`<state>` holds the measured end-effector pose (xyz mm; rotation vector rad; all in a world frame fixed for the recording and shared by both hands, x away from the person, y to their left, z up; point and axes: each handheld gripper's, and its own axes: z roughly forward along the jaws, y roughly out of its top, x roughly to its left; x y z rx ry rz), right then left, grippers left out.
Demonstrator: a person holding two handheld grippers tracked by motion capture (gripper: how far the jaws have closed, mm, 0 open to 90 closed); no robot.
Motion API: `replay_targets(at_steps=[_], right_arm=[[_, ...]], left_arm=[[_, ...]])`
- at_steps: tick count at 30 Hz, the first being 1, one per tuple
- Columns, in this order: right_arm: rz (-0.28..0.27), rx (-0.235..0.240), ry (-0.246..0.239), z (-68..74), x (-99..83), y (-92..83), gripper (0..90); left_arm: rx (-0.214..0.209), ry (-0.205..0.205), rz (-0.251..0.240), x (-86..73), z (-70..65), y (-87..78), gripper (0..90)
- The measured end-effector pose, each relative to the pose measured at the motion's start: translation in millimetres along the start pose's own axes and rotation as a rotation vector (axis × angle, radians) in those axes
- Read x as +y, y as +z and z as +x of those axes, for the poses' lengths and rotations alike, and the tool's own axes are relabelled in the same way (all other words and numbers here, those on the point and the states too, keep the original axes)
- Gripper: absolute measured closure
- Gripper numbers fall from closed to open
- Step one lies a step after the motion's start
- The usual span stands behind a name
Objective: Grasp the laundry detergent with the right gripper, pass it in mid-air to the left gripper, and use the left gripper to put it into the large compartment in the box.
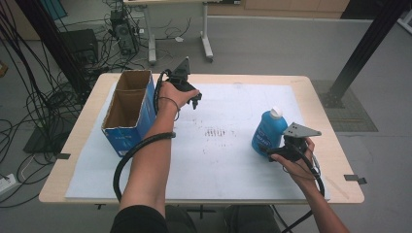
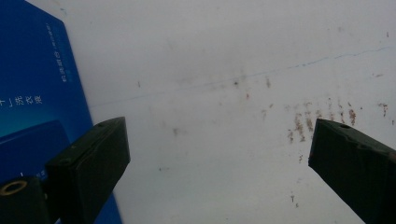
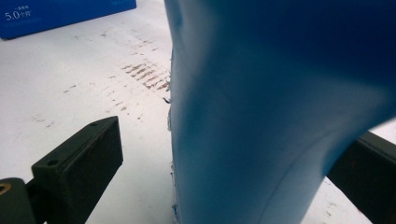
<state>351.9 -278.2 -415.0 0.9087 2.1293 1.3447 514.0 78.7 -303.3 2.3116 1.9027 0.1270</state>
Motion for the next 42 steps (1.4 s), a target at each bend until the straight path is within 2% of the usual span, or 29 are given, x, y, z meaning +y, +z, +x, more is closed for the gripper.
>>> replay_targets(at_steps=[24,42], right_arm=[[-0.003,-0.005,-0.006,0.1,1.9,1.1,3.2],[-0.005,-0.003,-0.003,0.3,-3.5,6.2,25.5]], left_arm=[[-0.004,0.001,-0.005,0.4,2.1,-1.4,5.8],[0.002,0.002,0.001,-1.2,3.2,0.0,5.8]])
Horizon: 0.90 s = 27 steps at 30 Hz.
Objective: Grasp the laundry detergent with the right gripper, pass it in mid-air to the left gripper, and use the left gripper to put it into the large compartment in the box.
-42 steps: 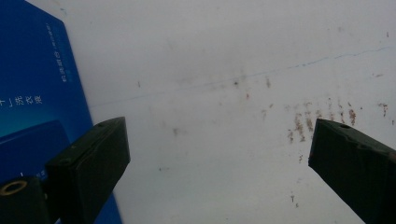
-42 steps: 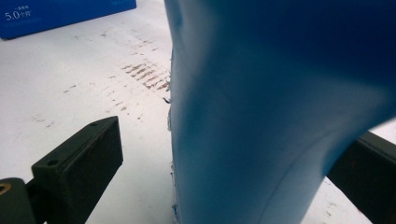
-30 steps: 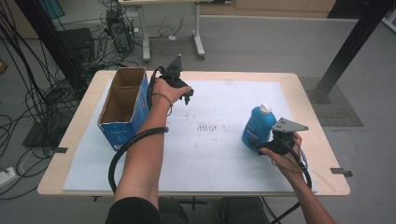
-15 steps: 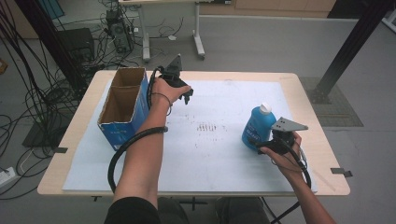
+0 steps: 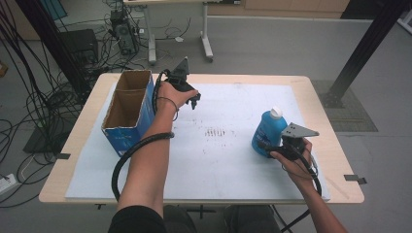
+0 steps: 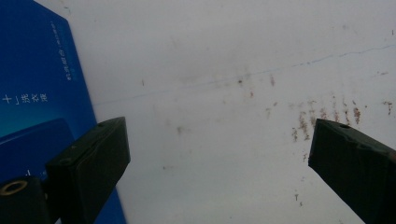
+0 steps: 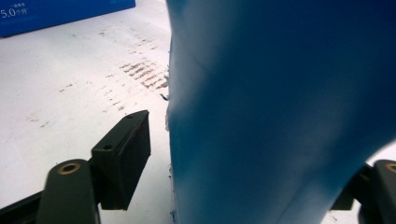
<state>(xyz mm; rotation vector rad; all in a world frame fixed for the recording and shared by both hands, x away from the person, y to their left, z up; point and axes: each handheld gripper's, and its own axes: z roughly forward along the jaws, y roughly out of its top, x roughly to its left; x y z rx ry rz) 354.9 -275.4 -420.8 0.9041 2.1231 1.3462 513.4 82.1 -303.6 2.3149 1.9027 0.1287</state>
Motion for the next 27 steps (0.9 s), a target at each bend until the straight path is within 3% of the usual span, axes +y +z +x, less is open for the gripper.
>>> replay_targets(at_steps=[13,27], right_arm=[[-0.016,0.002,-0.006,-4.1,-3.4,1.9,39.3],[-0.026,0.014,0.004,-4.9,-4.8,1.9,41.4]], left_arm=[[0.002,0.006,0.002,0.6,-1.3,0.5,5.8],[0.006,0.006,-0.003,-0.2,-0.9,-3.4,5.9]])
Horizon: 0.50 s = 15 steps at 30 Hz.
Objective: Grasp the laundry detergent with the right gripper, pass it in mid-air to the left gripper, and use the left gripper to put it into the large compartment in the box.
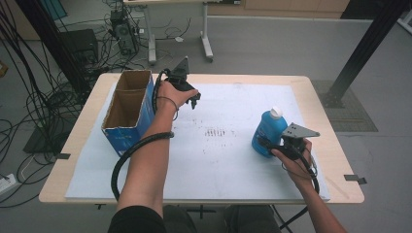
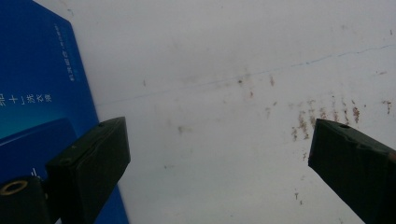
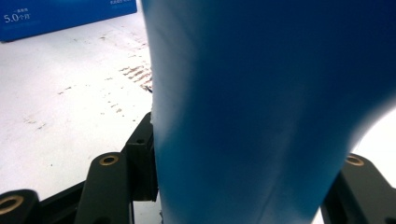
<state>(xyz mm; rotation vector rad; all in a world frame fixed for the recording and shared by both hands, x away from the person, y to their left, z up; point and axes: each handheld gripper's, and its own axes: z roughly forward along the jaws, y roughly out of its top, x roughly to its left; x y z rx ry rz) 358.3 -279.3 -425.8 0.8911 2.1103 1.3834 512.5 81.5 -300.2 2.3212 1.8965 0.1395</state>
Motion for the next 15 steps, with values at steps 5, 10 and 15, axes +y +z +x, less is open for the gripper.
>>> replay_targets(at_steps=[5,10,15], right_arm=[[0.002,0.003,-0.006,-0.4,0.2,0.0,41.7],[0.004,0.003,-0.008,-0.3,0.5,0.1,41.7],[0.008,-0.001,-0.009,0.1,0.9,0.2,41.8]], left_arm=[[0.001,0.002,-0.002,-0.8,0.0,-1.5,5.8],[0.002,0.001,-0.002,-1.0,0.4,-2.4,5.9],[0.008,0.006,-0.003,-2.1,-0.1,-4.2,5.9]])
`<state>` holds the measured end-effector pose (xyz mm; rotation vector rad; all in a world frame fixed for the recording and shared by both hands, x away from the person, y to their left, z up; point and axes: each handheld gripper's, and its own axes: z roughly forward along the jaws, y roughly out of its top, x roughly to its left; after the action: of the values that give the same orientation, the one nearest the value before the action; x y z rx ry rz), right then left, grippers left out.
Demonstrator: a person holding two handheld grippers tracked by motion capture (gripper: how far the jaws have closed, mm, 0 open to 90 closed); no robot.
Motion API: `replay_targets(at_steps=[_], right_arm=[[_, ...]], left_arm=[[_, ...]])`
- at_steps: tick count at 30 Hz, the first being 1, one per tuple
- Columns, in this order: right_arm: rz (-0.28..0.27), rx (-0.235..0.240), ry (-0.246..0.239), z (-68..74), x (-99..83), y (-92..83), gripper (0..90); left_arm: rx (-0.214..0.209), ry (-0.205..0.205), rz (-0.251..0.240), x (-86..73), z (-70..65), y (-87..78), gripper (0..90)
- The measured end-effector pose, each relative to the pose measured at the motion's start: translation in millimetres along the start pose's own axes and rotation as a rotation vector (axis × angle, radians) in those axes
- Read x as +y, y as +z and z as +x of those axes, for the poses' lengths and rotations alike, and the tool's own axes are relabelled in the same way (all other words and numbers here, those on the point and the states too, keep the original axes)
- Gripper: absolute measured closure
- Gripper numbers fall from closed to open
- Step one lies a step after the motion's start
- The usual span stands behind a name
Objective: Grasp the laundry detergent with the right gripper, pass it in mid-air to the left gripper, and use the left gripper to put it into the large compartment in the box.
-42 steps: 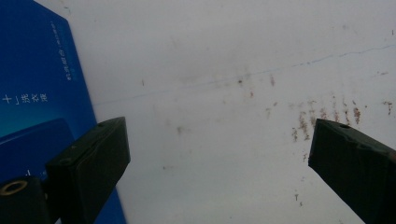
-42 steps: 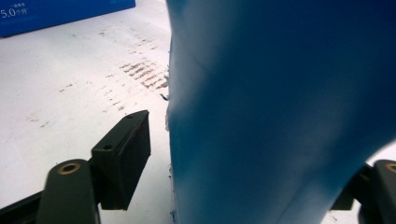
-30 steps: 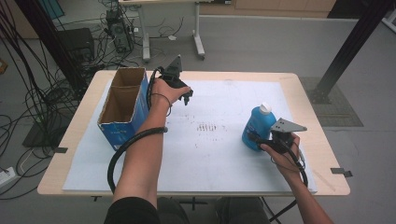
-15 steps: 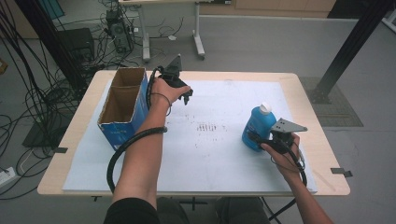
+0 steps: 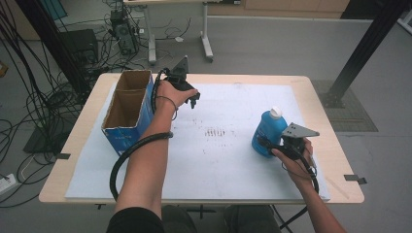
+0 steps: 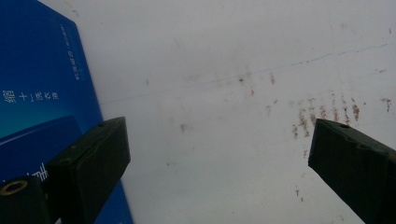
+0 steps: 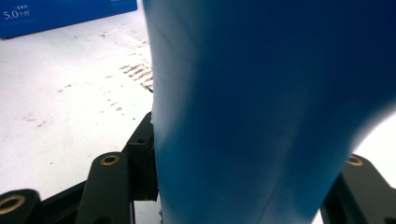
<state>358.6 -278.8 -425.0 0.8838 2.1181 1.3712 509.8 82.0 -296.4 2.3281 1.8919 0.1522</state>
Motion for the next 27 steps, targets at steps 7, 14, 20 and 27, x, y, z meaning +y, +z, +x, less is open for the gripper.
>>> replay_targets(at_steps=[7,14,20,27], right_arm=[[0.002,0.004,-0.001,-0.5,0.3,0.1,41.8],[0.0,0.006,-0.001,-0.8,-0.1,0.2,42.0],[-0.002,0.01,-0.004,-1.3,-0.1,0.1,42.6],[0.002,0.014,-0.001,-2.0,0.4,0.2,42.9]], left_arm=[[0.002,0.006,0.001,-1.2,-0.4,-2.6,5.8],[0.003,0.01,-0.005,-2.5,-1.1,-6.2,5.8],[0.0,0.015,-0.012,-3.8,-2.4,-9.8,5.8],[0.002,0.014,-0.016,-5.3,-0.8,-12.9,5.8]])
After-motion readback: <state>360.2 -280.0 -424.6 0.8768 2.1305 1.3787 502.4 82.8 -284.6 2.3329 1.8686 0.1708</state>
